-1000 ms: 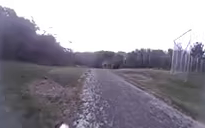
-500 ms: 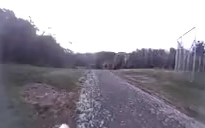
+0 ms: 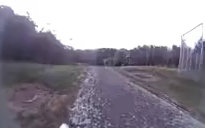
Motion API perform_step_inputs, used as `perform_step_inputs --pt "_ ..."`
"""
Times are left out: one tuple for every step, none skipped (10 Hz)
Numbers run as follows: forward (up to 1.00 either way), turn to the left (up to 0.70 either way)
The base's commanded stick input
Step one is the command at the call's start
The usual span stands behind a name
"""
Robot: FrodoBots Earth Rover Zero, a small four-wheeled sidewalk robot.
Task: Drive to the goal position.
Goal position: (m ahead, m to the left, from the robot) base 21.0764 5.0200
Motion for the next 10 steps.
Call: perform_step_inputs --pt "0.70 0.00" --pt "0.70 0.00" --pt "0.70 0.00" --pt "0.70 0.00" --pt "0.70 0.00" --pt "0.70 0.00" --pt "0.70 0.00" --pt "0.70 0.00" --pt "0.70 0.00" --pt "0.70 0.00"
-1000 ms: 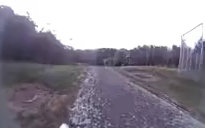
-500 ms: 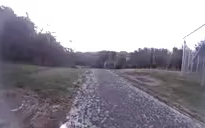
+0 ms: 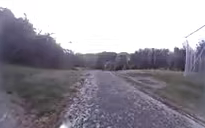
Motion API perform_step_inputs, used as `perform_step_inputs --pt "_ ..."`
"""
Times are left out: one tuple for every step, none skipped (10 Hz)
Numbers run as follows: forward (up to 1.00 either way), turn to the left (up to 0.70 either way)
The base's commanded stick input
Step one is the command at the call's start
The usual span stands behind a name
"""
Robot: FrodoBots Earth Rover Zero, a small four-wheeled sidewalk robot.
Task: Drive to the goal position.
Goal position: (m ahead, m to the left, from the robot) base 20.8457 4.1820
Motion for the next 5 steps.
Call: perform_step_inputs --pt "0.70 0.00" --pt "0.70 0.00" --pt "0.70 0.00" --pt "0.70 0.00" --pt "0.70 0.00"
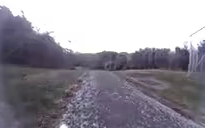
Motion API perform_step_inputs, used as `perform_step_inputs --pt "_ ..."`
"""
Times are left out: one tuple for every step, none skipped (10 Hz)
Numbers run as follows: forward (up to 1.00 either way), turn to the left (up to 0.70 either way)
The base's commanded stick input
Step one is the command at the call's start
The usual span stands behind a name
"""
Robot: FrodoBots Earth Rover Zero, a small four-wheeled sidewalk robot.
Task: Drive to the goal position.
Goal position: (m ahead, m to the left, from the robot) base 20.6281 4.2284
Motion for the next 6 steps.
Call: perform_step_inputs --pt "0.70 0.00" --pt "0.70 0.00" --pt "0.70 0.00" --pt "0.70 0.00" --pt "0.70 0.00" --pt "0.70 0.00"
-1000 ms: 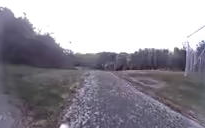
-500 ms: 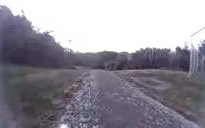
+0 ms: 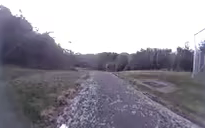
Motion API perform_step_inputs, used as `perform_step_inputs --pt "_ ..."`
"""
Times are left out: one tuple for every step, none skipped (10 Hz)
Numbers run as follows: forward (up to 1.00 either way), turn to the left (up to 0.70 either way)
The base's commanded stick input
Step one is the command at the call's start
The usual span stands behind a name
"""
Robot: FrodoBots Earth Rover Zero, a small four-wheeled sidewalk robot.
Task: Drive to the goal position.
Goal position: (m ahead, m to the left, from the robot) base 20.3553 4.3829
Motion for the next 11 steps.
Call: perform_step_inputs --pt "0.70 0.00" --pt "0.70 0.00" --pt "0.70 0.00" --pt "0.70 0.00" --pt "0.70 0.00" --pt "0.70 0.00" --pt "0.70 0.00" --pt "0.70 0.00" --pt "0.70 0.00" --pt "0.70 0.00" --pt "0.70 0.00"
